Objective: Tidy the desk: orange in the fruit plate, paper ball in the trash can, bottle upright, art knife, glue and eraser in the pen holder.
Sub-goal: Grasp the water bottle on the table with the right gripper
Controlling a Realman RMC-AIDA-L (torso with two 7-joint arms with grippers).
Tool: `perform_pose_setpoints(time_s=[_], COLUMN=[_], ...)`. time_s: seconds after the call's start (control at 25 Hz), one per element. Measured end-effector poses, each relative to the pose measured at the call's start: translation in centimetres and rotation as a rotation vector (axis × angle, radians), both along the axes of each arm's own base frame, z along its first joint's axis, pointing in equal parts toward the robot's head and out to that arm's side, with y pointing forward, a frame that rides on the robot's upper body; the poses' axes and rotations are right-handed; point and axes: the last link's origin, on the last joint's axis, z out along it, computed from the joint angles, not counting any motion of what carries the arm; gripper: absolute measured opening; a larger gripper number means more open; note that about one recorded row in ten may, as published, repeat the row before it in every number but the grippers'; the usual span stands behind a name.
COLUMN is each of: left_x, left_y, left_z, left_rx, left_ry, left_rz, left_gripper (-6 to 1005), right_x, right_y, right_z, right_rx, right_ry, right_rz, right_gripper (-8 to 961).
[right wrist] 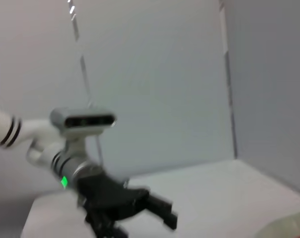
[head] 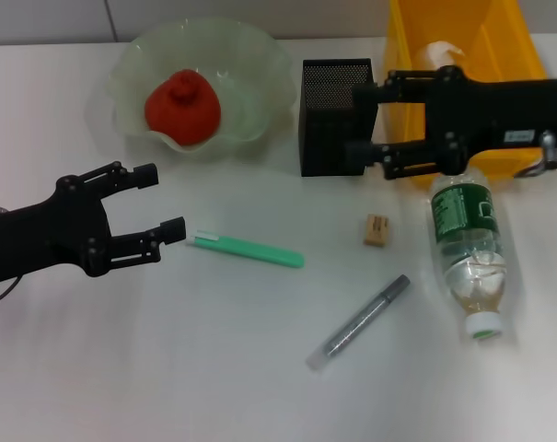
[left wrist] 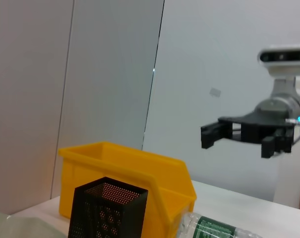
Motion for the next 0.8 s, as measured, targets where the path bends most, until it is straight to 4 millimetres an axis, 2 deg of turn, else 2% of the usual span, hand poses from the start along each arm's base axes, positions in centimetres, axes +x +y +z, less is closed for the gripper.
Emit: perform_pose_setpoints(time_s=[0.16,0.32,0.56,0.8], left_x=[-0.2,-0.2,-0.4,-0.8], left_y=[-0.2,-0.3,-0.2,-0.2], left_z=[0.0,0.1,0.4,1.1], left_rx=[-0.001,0.01,0.004,0.031], left_ry=[-0.002,-0.012,-0.018,-0.033], left_rz=[0.006,0.014,0.032,0.059], left_gripper=[859,859,859,859], right_x=[-2.3,-4.3,-7.2,-9.3], right_y=[1.3,2.1,2.4,1.8], right_z=[2.2,2.9,2.8,1.9], right_rx=[-0.062,-0.122,-0.196,-0.241], right_ry=[-0.17,-0.339,-0.571,-0.743], right_rz=[0.087,0.173,0.337,0.49], right_gripper=[790,790,790,790])
